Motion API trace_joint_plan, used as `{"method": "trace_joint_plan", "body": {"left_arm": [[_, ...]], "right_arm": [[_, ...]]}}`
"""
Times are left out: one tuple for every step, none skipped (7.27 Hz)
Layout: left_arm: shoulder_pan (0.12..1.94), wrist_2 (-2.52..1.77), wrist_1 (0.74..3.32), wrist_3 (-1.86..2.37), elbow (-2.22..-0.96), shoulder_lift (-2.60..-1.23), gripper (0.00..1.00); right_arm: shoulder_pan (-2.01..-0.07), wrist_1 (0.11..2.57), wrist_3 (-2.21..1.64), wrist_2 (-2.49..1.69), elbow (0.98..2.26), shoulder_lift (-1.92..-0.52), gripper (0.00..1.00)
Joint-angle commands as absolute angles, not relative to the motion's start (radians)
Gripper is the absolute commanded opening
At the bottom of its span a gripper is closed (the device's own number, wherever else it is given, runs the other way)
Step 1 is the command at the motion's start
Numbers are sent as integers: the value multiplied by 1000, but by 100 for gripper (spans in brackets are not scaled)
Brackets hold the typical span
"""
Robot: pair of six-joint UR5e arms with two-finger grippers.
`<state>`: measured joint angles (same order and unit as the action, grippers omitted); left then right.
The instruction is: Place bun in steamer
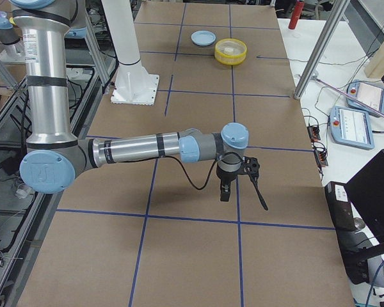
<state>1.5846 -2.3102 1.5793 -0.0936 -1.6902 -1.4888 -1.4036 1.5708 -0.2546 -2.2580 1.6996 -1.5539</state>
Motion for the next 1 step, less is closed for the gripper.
{"method": "trace_joint_plan", "body": {"left_arm": [[1585,-2310,1580,-94,-1692,-1488,100]], "right_arm": [[-1404,1571,-255,-2258,1700,-1554,100]]}}
